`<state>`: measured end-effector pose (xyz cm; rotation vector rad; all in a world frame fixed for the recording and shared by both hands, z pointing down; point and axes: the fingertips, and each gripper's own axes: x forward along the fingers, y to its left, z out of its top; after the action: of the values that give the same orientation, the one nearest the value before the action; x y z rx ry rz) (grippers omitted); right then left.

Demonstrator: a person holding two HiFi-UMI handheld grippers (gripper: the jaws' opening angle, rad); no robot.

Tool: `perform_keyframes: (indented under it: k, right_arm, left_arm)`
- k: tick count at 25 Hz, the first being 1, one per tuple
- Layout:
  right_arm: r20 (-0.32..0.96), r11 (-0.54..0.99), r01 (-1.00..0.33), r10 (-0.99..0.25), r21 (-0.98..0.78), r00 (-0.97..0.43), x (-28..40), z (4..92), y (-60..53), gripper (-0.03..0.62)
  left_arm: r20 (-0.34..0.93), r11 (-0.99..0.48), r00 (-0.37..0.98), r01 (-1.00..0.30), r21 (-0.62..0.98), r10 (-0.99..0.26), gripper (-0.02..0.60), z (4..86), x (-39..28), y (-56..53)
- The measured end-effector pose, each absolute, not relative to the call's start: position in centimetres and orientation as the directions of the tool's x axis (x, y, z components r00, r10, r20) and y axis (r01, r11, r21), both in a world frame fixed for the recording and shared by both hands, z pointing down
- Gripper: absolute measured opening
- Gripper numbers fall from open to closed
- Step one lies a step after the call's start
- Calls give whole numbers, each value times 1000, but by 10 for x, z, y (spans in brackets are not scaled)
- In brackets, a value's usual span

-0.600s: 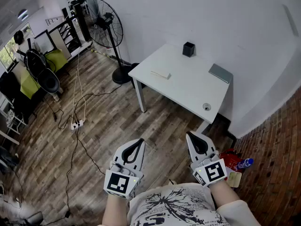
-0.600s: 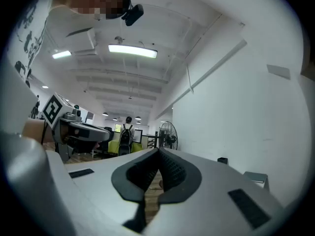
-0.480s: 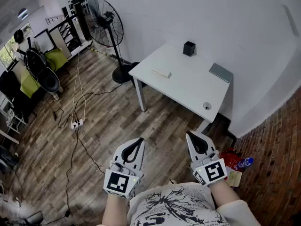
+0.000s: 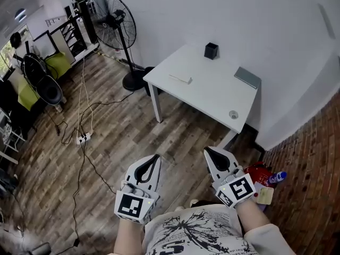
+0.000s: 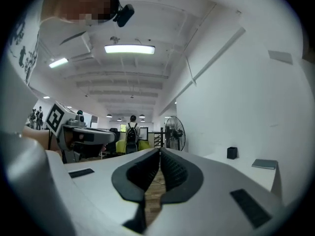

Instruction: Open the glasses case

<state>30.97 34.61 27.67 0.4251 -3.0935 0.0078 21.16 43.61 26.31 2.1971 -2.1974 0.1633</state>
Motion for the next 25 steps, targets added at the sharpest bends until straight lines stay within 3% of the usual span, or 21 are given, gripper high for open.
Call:
perform_keyframes:
  k: [1,2,3,6,14,25]
  right_arm:
    - [32,968,-250,-250,-9,-968,303,280,350,52]
    - [40,972,-235,-234,-8,-971,296,282,353,234]
    - [41,972,-233,-233,-2,-972,290,284,353,374]
    - [22,958,-285,-286,23,-958,276,284,341,487]
    - [29,955,-295,-295,4,-955,222,303,272,502]
    - [72,964,-265,-265,11,-961,123,305,95,500]
  left_arm:
    - [102,-3,-2,-999,-52,-995,14,265,210,438]
    - [113,0,-6,-999,-52,-994,14,266,208,439]
    - [125,4,-11,-999,-51,-992,14,268,205,441]
    - [134,9,-13,-999,-34,-991,14,279,196,444]
    - [160,83,-88,-996,-36,-983,14,301,137,404]
    - [139,132,-140,-989,-64,-980,14,294,40,239]
